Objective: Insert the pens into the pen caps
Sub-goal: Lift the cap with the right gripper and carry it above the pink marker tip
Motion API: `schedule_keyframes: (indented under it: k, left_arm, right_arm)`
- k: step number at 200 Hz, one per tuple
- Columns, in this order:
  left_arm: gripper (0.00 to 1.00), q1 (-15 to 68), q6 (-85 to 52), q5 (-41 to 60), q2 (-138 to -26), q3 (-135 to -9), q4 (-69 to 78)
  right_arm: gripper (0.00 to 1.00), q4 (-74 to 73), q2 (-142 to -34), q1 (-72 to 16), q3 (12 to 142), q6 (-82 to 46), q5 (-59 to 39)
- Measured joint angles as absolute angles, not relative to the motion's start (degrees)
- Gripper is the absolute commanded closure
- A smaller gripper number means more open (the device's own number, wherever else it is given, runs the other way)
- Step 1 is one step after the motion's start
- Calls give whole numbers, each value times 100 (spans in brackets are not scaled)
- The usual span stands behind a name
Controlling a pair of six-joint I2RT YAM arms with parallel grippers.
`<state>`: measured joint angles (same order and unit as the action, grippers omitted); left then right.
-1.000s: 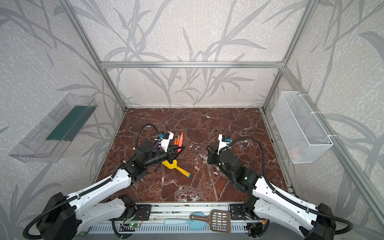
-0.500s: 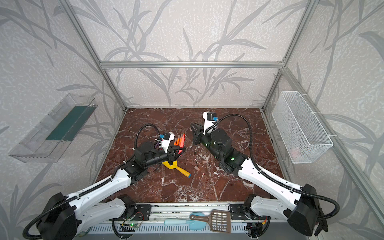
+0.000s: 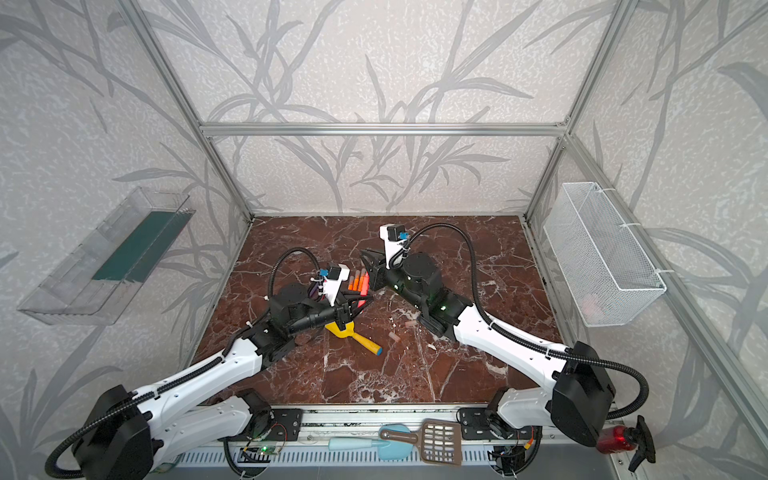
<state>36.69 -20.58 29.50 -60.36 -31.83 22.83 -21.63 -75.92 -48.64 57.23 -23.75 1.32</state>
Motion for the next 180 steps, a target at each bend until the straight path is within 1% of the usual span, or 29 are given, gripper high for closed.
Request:
schedule_keyframes:
  k: [180]
  left_arm:
    - [100,3684,-2018,2950,-6007,-3183,2303]
  right_arm:
    - [100,-2397,-7369,-4864,5367,-2429,305]
